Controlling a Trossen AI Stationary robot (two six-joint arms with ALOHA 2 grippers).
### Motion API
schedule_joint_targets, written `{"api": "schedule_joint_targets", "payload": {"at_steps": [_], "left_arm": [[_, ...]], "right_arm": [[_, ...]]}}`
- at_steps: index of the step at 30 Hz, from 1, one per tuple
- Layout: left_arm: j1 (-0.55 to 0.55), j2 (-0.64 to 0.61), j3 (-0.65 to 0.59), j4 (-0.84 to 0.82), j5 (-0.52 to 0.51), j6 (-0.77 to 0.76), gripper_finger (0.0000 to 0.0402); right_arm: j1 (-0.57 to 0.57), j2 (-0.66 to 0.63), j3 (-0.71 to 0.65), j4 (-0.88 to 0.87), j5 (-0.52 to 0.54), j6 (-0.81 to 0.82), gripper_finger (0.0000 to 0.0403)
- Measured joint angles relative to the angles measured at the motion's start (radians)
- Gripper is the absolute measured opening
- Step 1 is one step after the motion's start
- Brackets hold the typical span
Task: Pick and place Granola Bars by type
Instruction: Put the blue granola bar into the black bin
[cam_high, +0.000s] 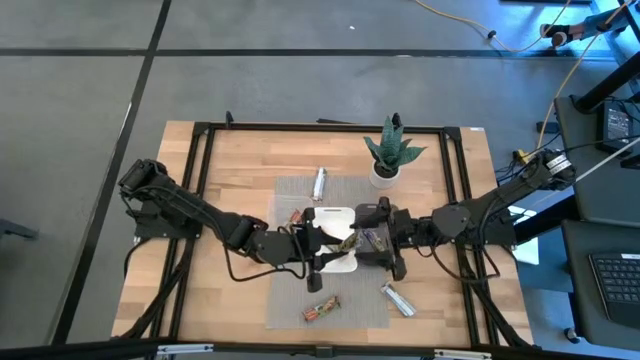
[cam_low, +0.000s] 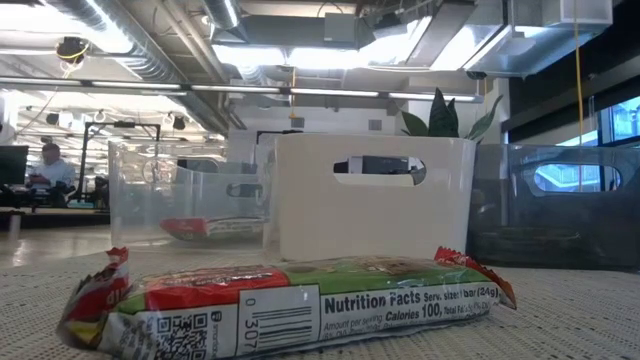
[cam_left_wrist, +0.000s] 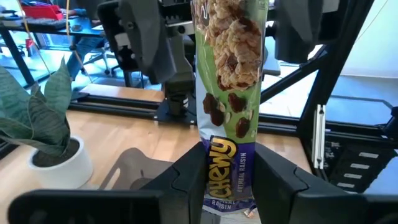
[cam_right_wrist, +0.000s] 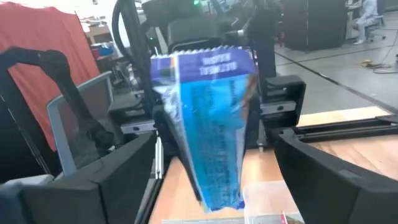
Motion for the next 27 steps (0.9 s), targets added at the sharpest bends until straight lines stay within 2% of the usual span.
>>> {"api": "schedule_joint_targets", "payload": {"at_steps": [8, 18, 27], "left_arm": [[0.000, 0.000, 0.000, 0.000, 0.001, 0.000, 0.0102], [0.000, 0.000, 0.000, -0.001, 0.000, 0.000, 0.0102], [0.000, 0.000, 0.000, 0.000, -0.001, 0.000, 0.0102]], "right_arm": [[-0.033, 0.003, 0.000, 0.031, -0.136, 0.017, 0.0267], [-0.039, 0.006, 0.000, 0.035, -0.143, -0.005, 0.0217], [-0.040, 0.006, 0.000, 0.034, -0.141, -0.036, 0.0152]]}}
